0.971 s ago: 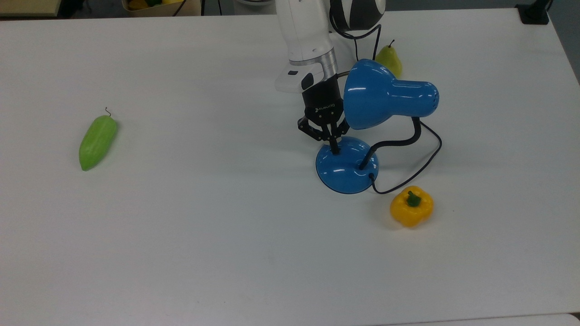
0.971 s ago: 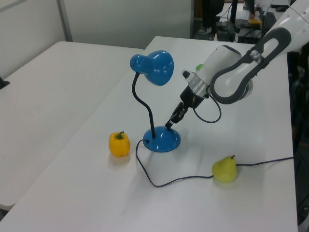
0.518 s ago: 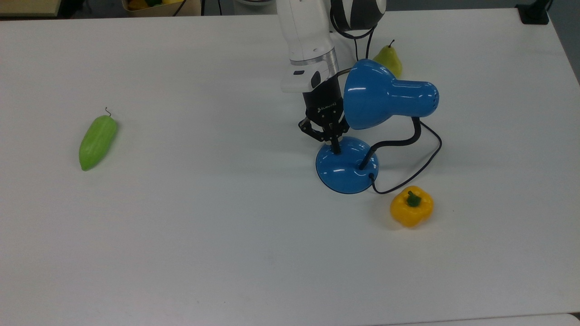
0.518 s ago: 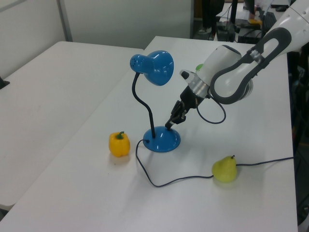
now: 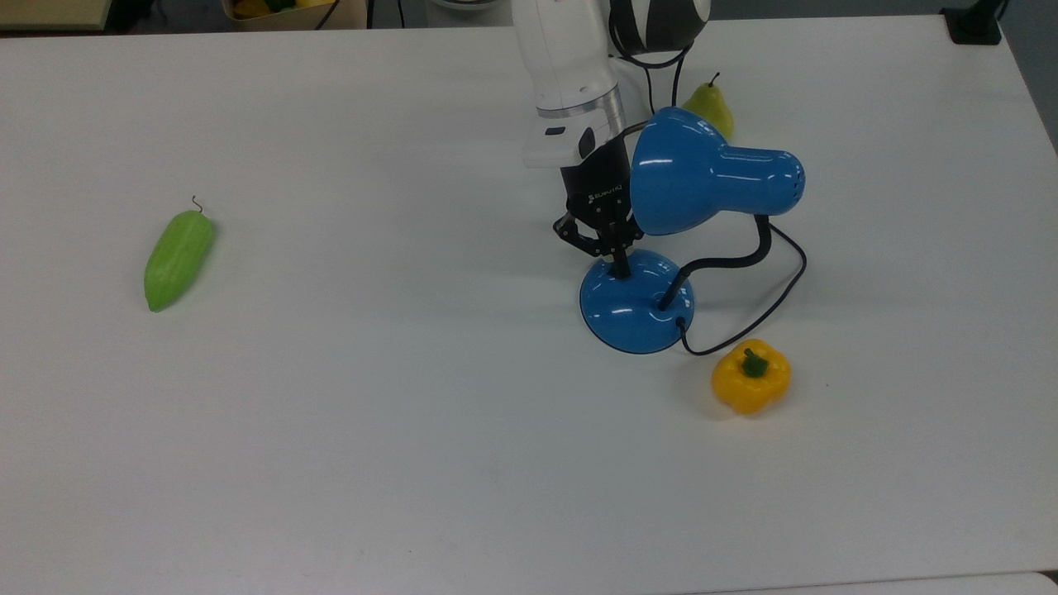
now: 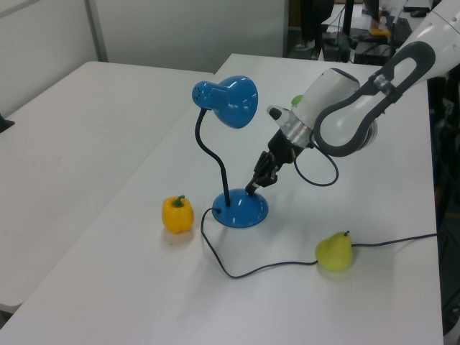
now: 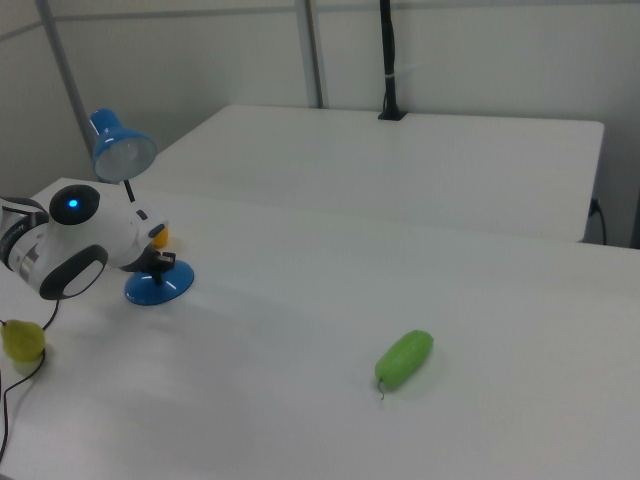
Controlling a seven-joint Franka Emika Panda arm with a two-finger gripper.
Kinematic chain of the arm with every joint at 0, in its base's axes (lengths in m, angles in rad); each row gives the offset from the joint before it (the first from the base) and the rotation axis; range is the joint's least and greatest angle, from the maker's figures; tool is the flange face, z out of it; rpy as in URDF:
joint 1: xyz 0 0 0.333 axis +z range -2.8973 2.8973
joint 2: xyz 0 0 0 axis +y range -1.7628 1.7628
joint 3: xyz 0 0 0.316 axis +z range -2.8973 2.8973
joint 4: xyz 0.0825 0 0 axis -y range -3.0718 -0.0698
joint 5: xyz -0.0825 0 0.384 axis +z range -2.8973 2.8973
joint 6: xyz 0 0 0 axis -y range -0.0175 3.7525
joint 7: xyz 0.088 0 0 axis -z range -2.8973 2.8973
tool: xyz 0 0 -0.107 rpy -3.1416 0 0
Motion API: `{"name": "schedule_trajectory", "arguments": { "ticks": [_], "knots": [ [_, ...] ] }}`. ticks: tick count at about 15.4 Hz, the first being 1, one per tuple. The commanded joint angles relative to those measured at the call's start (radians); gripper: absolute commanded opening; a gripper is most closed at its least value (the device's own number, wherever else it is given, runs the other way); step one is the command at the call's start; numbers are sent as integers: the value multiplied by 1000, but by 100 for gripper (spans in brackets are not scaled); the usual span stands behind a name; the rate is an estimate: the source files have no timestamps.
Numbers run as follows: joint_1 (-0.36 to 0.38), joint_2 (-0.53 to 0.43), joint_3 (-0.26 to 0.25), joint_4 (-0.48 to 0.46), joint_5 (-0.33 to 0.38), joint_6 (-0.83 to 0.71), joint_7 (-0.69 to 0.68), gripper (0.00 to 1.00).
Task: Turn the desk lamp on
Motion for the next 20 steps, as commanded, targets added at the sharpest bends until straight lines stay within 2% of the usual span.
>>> {"name": "schedule_trajectory", "arguments": {
  "ticks": [1, 11, 20],
  "knots": [
    [1, -4, 18, -9, 4, 30, -16, 0],
    [-4, -20, 22, -3, 5, 30, -16, 0],
    [-11, 19, 22, -1, 5, 30, -21, 0]
  ]
}}
